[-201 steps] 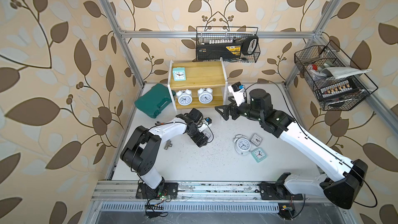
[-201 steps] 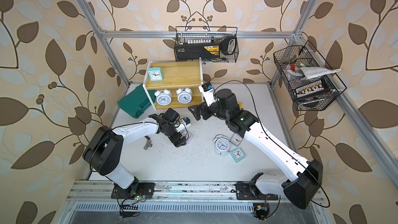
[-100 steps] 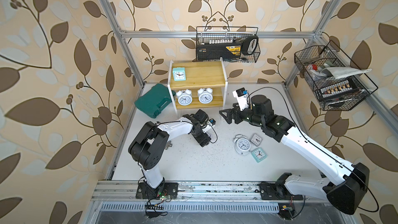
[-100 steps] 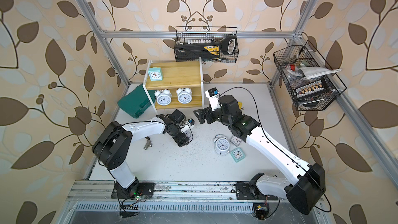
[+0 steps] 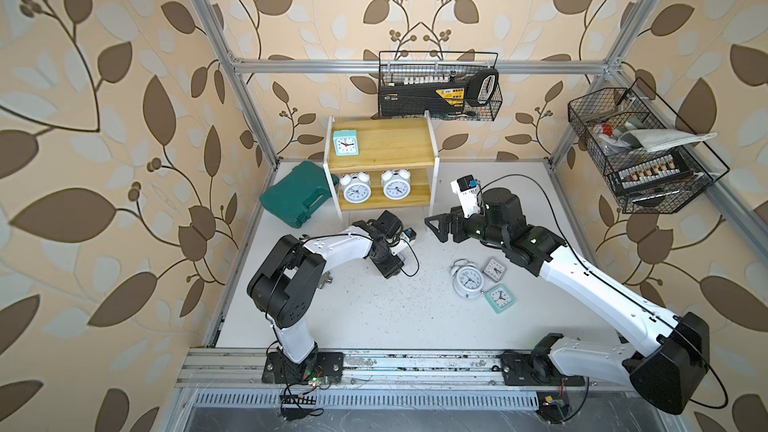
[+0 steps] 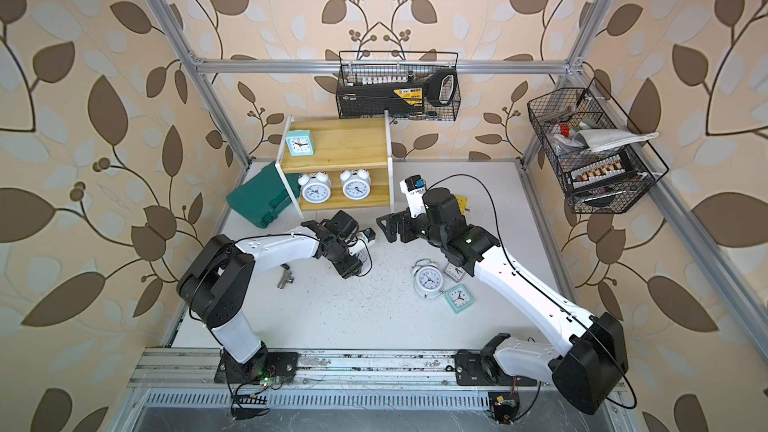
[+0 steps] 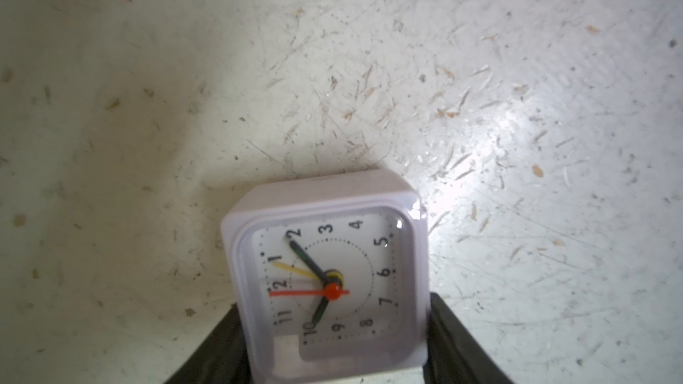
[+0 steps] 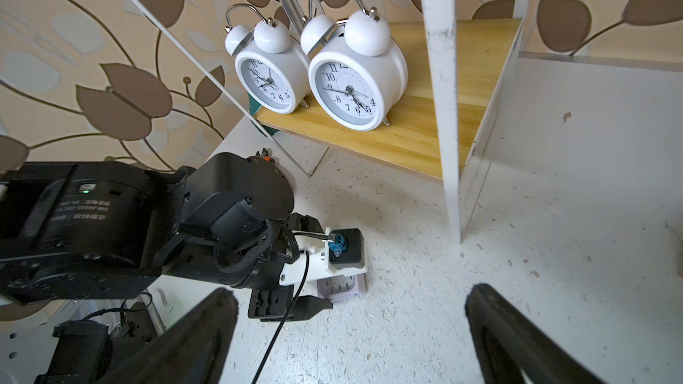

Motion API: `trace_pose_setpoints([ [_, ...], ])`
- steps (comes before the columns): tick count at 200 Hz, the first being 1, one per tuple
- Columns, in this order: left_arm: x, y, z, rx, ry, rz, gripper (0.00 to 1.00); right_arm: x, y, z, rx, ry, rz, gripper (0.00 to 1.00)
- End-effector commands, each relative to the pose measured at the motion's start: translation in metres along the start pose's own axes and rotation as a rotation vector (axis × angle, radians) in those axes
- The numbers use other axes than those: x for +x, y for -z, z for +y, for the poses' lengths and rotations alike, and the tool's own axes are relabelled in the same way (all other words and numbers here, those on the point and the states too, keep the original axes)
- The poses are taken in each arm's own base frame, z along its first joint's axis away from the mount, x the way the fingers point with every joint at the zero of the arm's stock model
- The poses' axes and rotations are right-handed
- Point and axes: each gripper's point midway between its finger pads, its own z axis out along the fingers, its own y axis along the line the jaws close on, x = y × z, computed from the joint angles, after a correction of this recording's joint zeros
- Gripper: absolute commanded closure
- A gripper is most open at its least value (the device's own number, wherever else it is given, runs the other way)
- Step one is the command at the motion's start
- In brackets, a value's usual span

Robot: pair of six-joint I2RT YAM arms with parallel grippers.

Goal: Place the alarm clocks on the shelf by style
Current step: Pick up the alarm from the center of the board.

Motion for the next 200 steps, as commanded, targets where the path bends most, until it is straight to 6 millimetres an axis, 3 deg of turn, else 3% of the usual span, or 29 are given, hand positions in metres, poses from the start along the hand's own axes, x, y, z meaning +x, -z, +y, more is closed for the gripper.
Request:
trace_pose_setpoints([
  [1, -0.016, 0.029, 0.001, -0.044, -0.076, -0.102, 0.47, 0.018, 0.0, -0.008, 0.015, -0.066, 0.06, 0.01],
  [52, -0.019, 0.062, -0.021, 0.02, -0.212, -0.216, 0.49, 0.041, -0.006, -0.019, 0.03, -0.189, 0.139, 0.01],
  [56, -0.022, 0.073, -0.023, 0.017, -0.228, -0.248, 0.49, 0.043, -0.007, -0.02, 0.032, -0.198, 0.146, 0.01],
  [94, -0.025, 0.101, -0.04, 0.059, -0.343, -0.331, 0.5, 0.063, -0.018, -0.02, 0.01, -0.276, 0.213, 0.01],
  [146, -0.025, 0.13, -0.06, 0.102, -0.498, -0.421, 0.5, 0.081, -0.035, 0.012, -0.203, -0.398, 0.336, 0.01],
  [200, -0.021, 0.126, -0.059, 0.093, -0.522, -0.411, 0.52, 0.088, -0.047, 0.04, -0.384, -0.488, 0.407, 0.2],
])
